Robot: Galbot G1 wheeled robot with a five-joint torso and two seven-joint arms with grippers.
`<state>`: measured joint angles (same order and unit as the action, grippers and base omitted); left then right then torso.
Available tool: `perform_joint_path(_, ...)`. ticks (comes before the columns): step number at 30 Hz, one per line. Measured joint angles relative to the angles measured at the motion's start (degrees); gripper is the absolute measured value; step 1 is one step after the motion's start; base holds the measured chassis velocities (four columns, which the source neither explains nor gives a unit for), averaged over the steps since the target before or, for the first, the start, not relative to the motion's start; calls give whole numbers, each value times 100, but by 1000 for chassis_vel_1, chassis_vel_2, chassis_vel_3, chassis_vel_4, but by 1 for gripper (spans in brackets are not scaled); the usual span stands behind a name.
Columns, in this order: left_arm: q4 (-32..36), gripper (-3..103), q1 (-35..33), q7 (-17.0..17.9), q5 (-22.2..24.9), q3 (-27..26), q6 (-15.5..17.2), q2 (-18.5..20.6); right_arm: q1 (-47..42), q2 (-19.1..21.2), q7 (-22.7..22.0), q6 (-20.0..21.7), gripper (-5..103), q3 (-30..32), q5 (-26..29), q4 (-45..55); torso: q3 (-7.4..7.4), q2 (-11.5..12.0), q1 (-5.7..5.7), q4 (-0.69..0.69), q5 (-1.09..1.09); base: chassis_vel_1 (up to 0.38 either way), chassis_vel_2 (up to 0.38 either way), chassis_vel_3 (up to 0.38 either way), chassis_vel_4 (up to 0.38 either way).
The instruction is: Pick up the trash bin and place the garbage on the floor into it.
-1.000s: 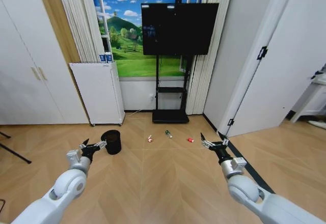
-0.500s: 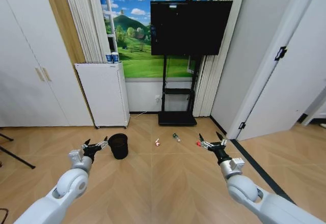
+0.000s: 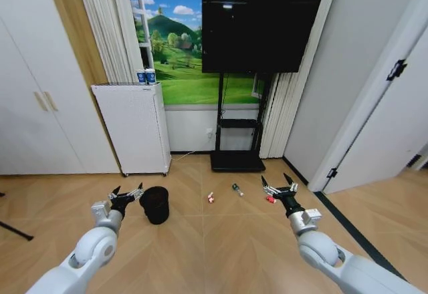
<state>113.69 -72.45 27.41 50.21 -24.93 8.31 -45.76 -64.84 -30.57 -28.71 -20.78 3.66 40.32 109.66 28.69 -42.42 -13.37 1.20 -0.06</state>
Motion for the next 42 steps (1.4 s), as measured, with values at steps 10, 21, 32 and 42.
perform_joint_path(10,39,100,-29,3,-5,-23,-1,-14,-116,-6,-6,-5,100,15,-115,84,-2,-1,1,-2,3,-330,400,339,-391)
perform_joint_path(21,44,100,-48,24,-13,-27,2,-21,-193,-48,-102,5,100,37,-265,115,1,1,-2,-4,7,-75,346,39,-328)
perform_joint_path(32,80,100,-137,43,-46,-32,3,-138,-356,-166,-231,-258,100,131,-729,78,-3,-2,5,-4,4,216,123,-195,-140)
perform_joint_path(42,207,100,-345,46,-104,-118,24,-245,-487,-77,94,-226,100,162,-685,140,-1,-1,1,0,7,-71,-2,72,-9)
